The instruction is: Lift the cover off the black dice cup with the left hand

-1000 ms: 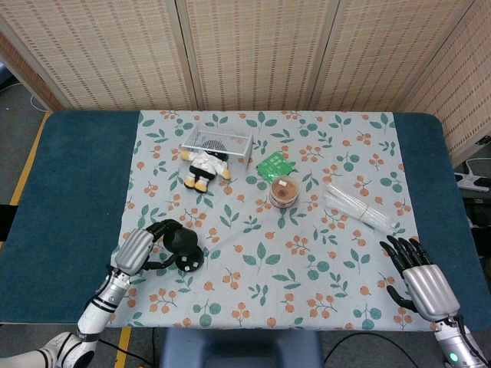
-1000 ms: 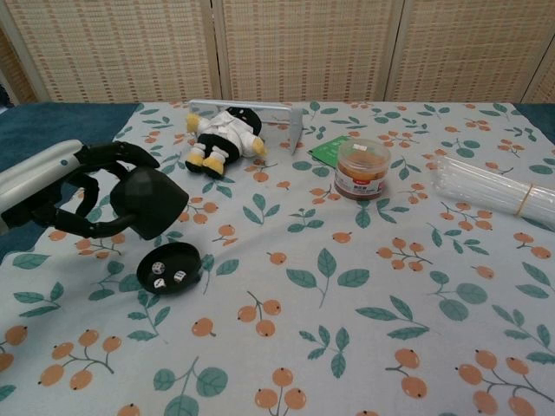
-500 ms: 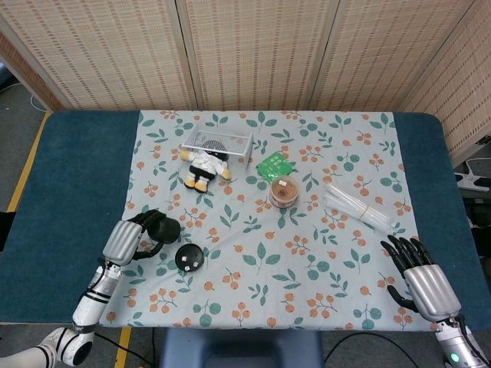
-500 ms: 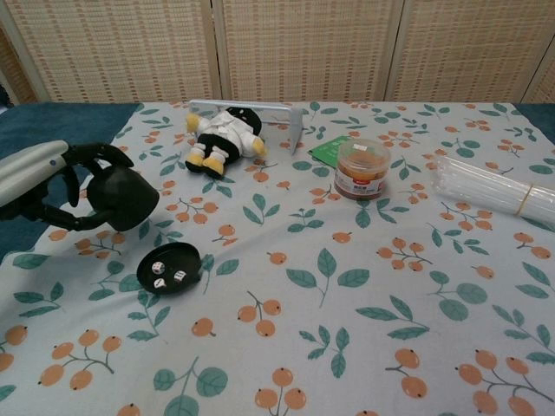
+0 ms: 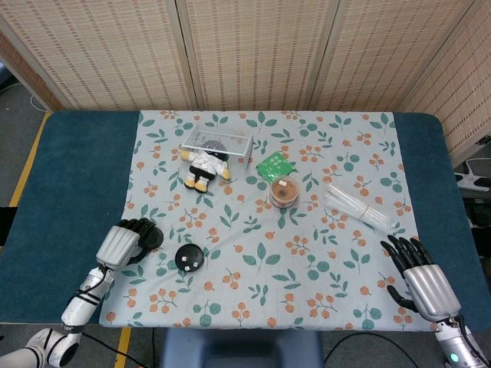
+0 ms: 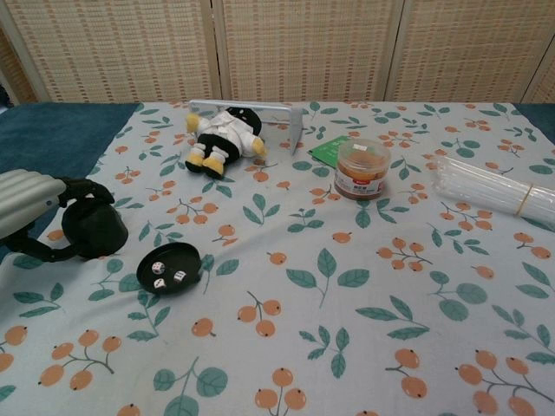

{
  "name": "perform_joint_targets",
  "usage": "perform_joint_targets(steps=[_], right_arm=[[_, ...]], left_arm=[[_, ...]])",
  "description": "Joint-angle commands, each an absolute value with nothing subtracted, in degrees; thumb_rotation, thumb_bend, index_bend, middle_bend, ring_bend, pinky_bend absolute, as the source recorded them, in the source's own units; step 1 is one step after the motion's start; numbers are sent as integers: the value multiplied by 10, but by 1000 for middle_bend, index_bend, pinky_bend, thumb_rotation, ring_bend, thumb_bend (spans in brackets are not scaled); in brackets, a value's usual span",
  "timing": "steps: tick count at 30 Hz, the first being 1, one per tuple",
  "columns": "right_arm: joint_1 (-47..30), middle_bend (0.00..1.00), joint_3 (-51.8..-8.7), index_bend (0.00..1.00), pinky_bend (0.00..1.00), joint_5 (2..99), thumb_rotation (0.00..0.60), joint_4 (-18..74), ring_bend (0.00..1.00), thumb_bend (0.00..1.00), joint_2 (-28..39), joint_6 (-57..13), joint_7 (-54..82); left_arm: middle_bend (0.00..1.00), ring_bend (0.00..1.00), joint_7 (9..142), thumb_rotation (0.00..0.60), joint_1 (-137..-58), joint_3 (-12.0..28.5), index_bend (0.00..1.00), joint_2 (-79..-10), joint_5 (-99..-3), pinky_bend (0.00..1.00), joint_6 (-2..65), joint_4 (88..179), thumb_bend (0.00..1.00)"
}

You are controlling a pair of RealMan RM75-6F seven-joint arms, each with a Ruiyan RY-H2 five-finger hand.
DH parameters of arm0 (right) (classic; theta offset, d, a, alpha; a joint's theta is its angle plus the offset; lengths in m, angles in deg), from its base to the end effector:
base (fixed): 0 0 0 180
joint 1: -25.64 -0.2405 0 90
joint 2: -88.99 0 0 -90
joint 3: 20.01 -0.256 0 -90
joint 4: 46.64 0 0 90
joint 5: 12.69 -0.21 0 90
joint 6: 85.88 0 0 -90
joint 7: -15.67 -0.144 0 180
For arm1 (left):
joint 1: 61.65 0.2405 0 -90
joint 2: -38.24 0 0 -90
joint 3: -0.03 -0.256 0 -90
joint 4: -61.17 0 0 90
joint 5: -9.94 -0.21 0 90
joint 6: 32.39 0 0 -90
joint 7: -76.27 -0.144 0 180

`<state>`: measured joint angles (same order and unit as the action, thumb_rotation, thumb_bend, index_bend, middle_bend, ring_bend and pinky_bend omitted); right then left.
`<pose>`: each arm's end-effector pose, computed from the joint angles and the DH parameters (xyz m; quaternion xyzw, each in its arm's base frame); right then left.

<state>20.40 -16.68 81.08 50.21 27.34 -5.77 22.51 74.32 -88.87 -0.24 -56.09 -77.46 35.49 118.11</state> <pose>-0.2934 -0.1553 0.1334 0.6876 -0.3794 0.3315 0.5228 -0.2841 0.2949 -0.0082 -0.7525 -0.3015 -0.3426 0.4748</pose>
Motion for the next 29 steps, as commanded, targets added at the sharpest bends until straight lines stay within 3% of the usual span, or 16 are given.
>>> perform_joint_targets(steps=[1, 9, 13, 20, 24, 29], right_arm=[[204, 0, -167, 0, 0, 811, 600, 502, 0, 248, 274, -57, 225], [204, 0, -166, 0, 0, 812, 600, 502, 0, 248, 273, -58, 227], [204, 0, -167, 0, 0, 812, 600, 502, 0, 248, 273, -57, 226], [213, 0, -180, 0, 0, 796, 600, 495, 0, 248, 266, -37, 239], [212, 0, -180, 0, 0, 796, 600, 497, 0, 248, 258, -38, 252], [212, 0, -180, 0, 0, 794, 600, 498, 0, 248, 255, -42, 260]], left_arm=[[24, 14, 753, 600, -887, 3, 0, -544, -770, 287, 357, 1218, 467], [0, 0, 769, 600, -887, 9, 0, -505, -780, 215, 374, 1288, 413], [0, 0, 780, 600, -864, 10, 0, -464, -800, 190, 438, 1353, 414], [0, 0, 878, 600, -745, -95, 0, -327, -848, 129, 556, 1506, 413], [0, 0, 850, 600, -711, -91, 0, -309, -847, 113, 601, 1503, 414], [0, 0, 844, 600, -701, -70, 0, -305, -828, 114, 605, 1504, 409]])
